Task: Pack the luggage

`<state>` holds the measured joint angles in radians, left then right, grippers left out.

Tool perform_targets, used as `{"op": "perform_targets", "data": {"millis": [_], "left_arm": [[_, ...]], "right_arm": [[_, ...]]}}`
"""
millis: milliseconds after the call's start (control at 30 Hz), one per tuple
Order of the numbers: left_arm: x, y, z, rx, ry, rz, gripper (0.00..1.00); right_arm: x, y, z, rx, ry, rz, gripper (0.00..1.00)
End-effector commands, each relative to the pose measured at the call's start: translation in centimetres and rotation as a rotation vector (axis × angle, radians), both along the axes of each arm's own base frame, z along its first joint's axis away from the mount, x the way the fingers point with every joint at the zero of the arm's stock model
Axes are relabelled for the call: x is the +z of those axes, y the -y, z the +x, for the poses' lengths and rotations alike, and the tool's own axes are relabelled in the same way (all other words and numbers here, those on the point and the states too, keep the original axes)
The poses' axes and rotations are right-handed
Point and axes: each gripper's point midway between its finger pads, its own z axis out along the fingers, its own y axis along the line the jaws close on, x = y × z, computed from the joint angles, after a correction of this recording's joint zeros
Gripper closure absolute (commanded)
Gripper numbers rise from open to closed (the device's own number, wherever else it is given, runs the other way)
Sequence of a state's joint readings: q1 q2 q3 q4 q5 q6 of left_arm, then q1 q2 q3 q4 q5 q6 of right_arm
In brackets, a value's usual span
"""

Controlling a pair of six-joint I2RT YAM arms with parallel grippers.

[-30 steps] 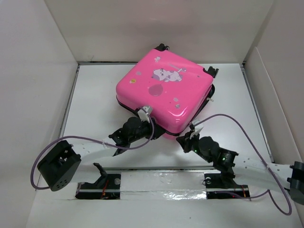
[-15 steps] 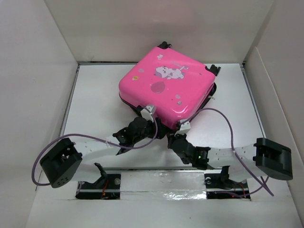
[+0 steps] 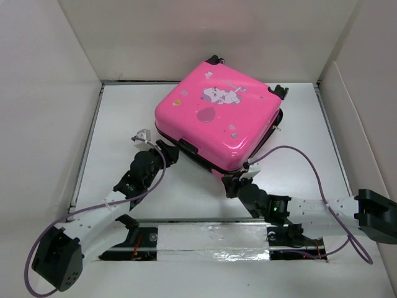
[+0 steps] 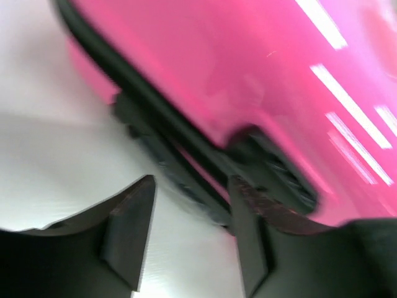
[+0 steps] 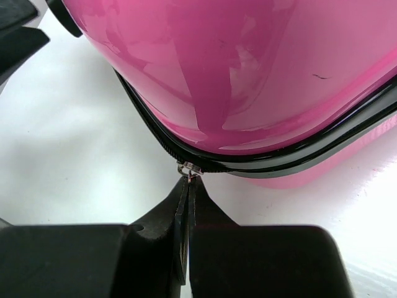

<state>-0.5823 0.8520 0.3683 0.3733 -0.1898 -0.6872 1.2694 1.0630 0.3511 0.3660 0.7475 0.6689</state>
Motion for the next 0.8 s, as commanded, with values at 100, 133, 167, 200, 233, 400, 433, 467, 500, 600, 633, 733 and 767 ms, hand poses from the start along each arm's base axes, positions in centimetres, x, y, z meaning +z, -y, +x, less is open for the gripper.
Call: {"op": "perform_targets", "data": {"millis": [100, 133, 167, 200, 233, 400, 433, 467, 500, 600, 633, 733, 767], "left_arm": [[-2.6, -1.3, 2.5, 0.039, -0.097, -0.014, 0.67], [-2.8, -1.4, 2.8, 0.046, -0.098, -0.021, 0.67], [-2.9, -1.3, 2.9, 0.044, -0.098, -0.026, 0.71], [-3.3, -1.2, 3.2, 0.048, -0.113, -0.019, 0.73], [-3.6, -1.1, 3.3, 0.049, -0.121, -0.018, 0.73], [-3.2, 0.6, 4.4, -0.014, -0.087, -0.05, 0.44], [-3.6, 0.9, 4.4, -0.024, -0.091, -0.059, 0.42], [-3.6, 0.9, 4.6, -0.023, -0.087, -0.066, 0.4], [-3.3, 1.6, 4.4, -0.059, -0.073, -0.086, 0.39], [-3.5, 2.2, 4.4, -0.088, -0.054, -0.119, 0.38], [-3.5, 2.4, 4.4, -0.09, -0.054, -0.13, 0.38], [-3.8, 2.6, 4.9, -0.085, -0.049, -0.143, 0.37], [-3.9, 2.8, 5.1, -0.084, -0.055, -0.152, 0.37]], "right_arm": [[1.4, -1.4, -1.4, 0.088, -0.002, 0.04, 1.0], [1.5, -1.5, -1.4, 0.089, -0.002, 0.037, 1.0], [1.5, -1.6, -1.4, 0.092, -0.004, 0.033, 1.0], [1.3, -1.6, -1.5, 0.093, -0.008, 0.029, 1.0], [1.3, -1.6, -1.5, 0.096, -0.01, 0.029, 1.0], [1.2, -2.1, -1.7, 0.121, -0.007, 0.031, 1.0], [1.2, -2.2, -1.7, 0.126, -0.006, 0.03, 1.0], [1.2, -2.3, -1.8, 0.13, -0.005, 0.024, 1.0], [1.1, -2.3, -1.8, 0.134, -0.006, 0.019, 1.0], [1.3, -2.5, -1.8, 0.141, -0.002, 0.027, 1.0], [1.2, -2.5, -1.8, 0.141, 0.0, 0.023, 1.0], [1.3, -2.7, -1.9, 0.153, 0.005, 0.023, 1.0], [1.2, -2.8, -1.9, 0.16, 0.007, 0.017, 1.0]]}}
